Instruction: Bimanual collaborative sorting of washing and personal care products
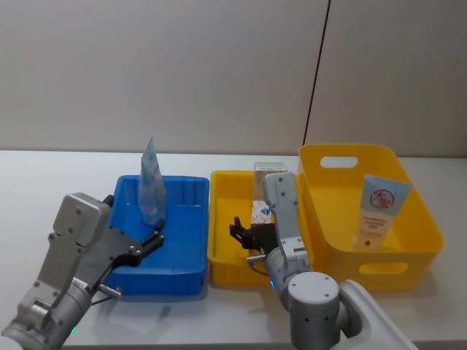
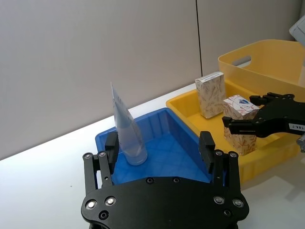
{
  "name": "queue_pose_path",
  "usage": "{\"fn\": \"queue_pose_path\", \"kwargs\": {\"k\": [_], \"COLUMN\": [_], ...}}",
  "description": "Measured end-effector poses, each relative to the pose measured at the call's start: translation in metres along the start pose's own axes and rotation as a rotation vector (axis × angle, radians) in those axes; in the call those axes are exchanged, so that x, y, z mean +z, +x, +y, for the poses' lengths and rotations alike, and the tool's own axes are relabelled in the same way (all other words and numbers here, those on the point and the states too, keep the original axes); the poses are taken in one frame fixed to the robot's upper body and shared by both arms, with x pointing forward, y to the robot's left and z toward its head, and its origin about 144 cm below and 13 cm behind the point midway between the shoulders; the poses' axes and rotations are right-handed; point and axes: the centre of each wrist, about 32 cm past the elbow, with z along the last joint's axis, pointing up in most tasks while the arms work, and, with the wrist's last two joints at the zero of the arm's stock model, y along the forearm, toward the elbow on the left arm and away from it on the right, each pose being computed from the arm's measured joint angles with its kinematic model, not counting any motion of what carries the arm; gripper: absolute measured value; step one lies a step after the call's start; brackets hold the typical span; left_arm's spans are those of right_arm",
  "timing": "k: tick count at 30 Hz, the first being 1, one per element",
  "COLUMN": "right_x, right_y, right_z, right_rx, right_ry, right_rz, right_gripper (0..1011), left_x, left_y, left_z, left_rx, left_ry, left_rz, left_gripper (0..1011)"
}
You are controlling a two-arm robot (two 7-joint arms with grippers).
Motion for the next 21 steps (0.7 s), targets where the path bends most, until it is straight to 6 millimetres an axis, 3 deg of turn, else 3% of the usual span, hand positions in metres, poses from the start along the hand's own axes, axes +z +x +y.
{"fn": "queue_pose_path", "kwargs": {"k": [3,11,21], "right_x": [-0.0003,-0.0002,-0.0007], "right_y": [-0.0002,-0.0007,-0.0014], "right_z": [0.0020,0.0051,0.0070], "right_rx": [-0.003,-0.009,-0.012], "right_ry": [-0.002,-0.004,-0.006], "right_rz": [-0.003,-0.007,-0.009], "right_gripper": [994,815,500], "left_x": [0.0000,0.0000,0.0000], "left_y": [0.0000,0.0000,0.0000], "left_z": [0.0000,0.0000,0.0000], "left_rx": [0.000,0.000,0.000], "left_ry": [0.000,0.000,0.000], "left_rz": [0.000,0.000,0.000], "left_gripper": [1001,1001,1001]}}
